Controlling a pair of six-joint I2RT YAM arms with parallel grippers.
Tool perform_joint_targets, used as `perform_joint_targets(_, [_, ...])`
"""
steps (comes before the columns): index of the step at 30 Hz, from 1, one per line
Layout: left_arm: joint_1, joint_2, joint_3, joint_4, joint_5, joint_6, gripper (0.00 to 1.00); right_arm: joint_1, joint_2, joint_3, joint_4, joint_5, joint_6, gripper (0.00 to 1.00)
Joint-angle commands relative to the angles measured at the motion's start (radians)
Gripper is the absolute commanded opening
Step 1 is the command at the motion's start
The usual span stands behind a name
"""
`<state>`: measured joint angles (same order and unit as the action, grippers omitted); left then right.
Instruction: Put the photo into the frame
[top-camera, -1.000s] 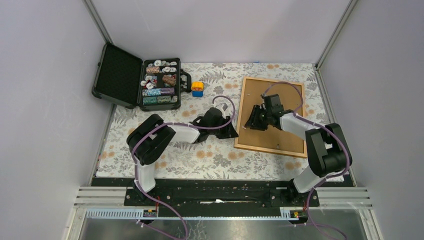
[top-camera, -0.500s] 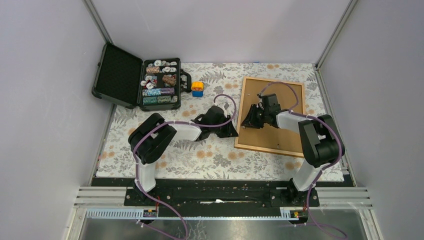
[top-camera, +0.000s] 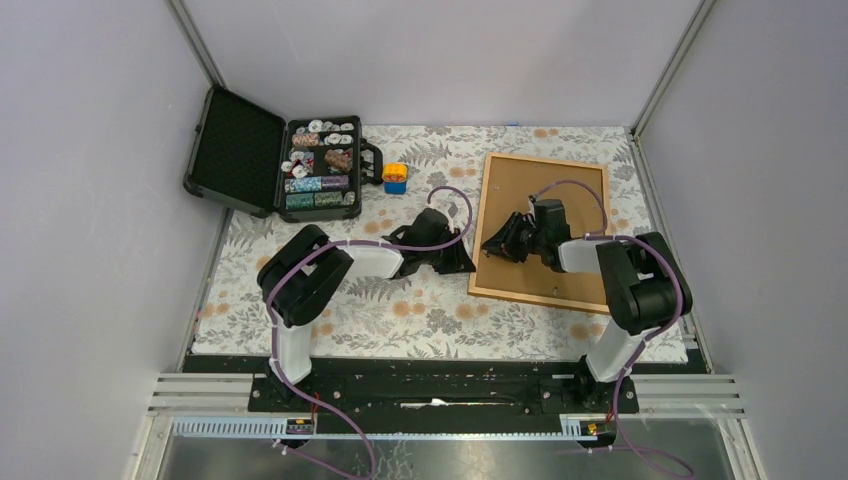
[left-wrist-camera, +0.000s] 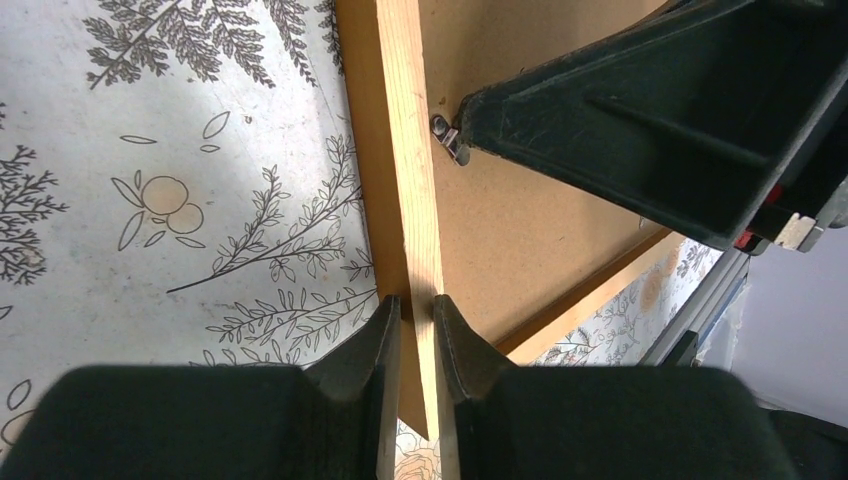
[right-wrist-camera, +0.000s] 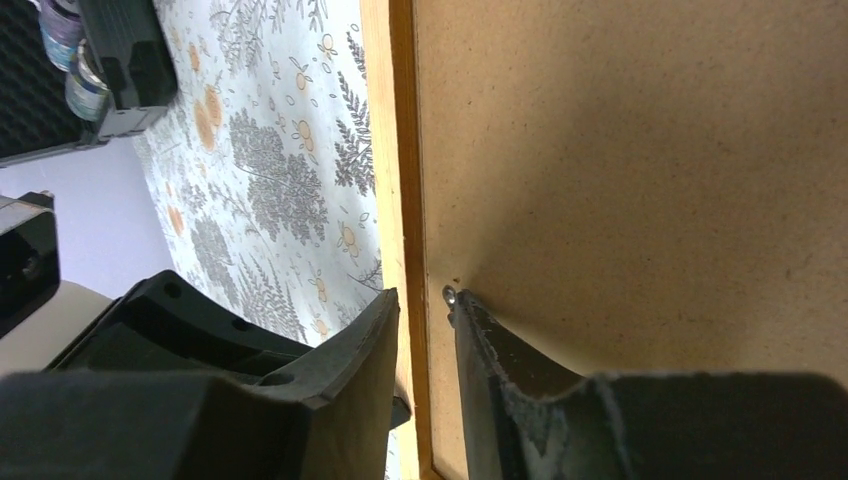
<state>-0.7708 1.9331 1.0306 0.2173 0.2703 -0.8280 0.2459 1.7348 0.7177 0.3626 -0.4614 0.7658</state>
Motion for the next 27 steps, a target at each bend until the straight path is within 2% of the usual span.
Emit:
perform_joint_targets(1, [-0.007,0.044,0.034,0.01,-0.028,0.011,0.16,0.036,-0.064,-0.059,0.023,0.023,0.037,0.37])
perform_joint_targets(7, [-0.007,0.042,0.031,0.01,-0.027,0.013,0.15,0.036,-0.124,-0.025,-0.146,0.118,-0.105,0.41])
perform_joint_targets(18, [-0.006,0.041,0.03,0.008,-0.023,0.013,0.13,0.036,-0.039,-0.018,-0.028,0.081,-0.073,0.41])
perform_joint_targets(22, [-0.007,0.05,0.041,-0.004,-0.027,0.013,0.11,0.036,-0.011,-0.047,0.095,0.023,0.005,0.41])
perform_joint_targets(27, [-0.006,0.05,0.042,-0.013,-0.033,0.012,0.1,0.038,0.015,-0.138,0.37,0.012,0.19,0.4])
